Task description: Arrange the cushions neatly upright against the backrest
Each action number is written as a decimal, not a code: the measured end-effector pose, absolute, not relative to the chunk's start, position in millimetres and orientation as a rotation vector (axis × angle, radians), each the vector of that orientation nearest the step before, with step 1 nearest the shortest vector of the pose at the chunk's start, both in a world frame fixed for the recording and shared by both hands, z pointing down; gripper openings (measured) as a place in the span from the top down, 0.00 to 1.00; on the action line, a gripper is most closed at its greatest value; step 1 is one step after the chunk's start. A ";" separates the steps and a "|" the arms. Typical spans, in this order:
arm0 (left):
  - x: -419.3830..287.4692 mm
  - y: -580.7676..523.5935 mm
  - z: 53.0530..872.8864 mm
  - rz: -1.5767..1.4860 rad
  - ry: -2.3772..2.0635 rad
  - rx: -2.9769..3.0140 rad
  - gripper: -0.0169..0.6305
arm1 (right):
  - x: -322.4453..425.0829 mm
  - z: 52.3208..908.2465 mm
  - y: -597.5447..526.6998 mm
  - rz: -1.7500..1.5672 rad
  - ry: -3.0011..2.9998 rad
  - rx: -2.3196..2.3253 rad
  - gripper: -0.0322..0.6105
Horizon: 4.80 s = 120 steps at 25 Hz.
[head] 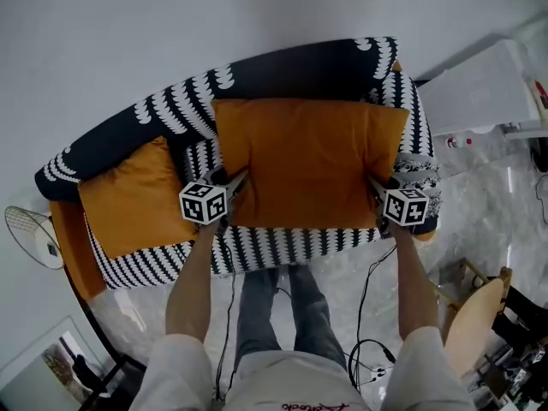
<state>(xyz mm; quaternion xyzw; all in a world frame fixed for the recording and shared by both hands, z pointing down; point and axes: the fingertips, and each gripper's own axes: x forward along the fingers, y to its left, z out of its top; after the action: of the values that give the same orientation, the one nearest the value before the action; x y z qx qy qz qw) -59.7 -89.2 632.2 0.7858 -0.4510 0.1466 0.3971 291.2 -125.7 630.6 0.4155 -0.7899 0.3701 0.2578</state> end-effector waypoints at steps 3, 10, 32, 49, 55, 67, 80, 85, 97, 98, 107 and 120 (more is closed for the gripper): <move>-57.9 -85.6 615.9 0.346 -1.159 2.002 0.70 | 292.2 611.0 -126.4 0.967 -2.166 1.125 0.72; -97.7 -67.1 590.0 0.249 -1.298 1.953 0.69 | 243.0 578.5 -153.0 0.843 -2.262 1.010 0.72; -226.3 -99.8 541.2 0.132 -1.552 1.922 0.68 | 100.4 542.7 -236.0 0.678 -2.435 0.878 0.69; -219.4 -82.5 671.0 0.395 -1.501 1.785 0.58 | 118.7 675.6 -215.7 0.691 -2.171 0.884 0.58; -222.1 -85.0 695.4 0.361 -1.523 1.753 0.53 | 125.8 704.5 -220.0 0.727 -2.116 0.910 0.51; -232.5 -55.5 661.2 0.331 -1.598 1.717 0.43 | 165.0 657.1 -210.1 0.636 -2.121 1.092 0.42; -237.2 -19.2 587.3 0.311 -1.701 1.815 0.93 | 103.5 578.8 -173.0 0.529 -2.328 1.012 0.90; -265.0 13.7 574.2 0.285 -1.766 1.774 0.93 | 38.6 566.1 -148.5 0.513 -2.415 0.850 0.90; -342.5 148.7 503.8 0.254 -2.014 1.601 0.93 | -163.4 491.4 -50.7 0.353 -2.622 0.338 0.91; -343.3 155.8 494.1 0.250 -2.039 1.590 0.93 | -173.2 482.6 -44.1 0.341 -2.639 0.306 0.90; -350.3 214.4 413.3 0.146 -2.234 1.487 0.93 | -216.8 421.1 14.3 0.256 -2.699 0.093 0.91; -341.1 272.9 399.2 0.102 -2.332 1.306 0.93 | -236.3 417.0 65.8 0.262 -2.703 -0.110 0.91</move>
<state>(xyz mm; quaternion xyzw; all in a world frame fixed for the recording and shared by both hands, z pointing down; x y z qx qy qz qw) -341.1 272.9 399.2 0.4750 -0.8483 0.0371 0.2312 -236.3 65.8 417.0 -0.0395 -0.9723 0.0941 0.2104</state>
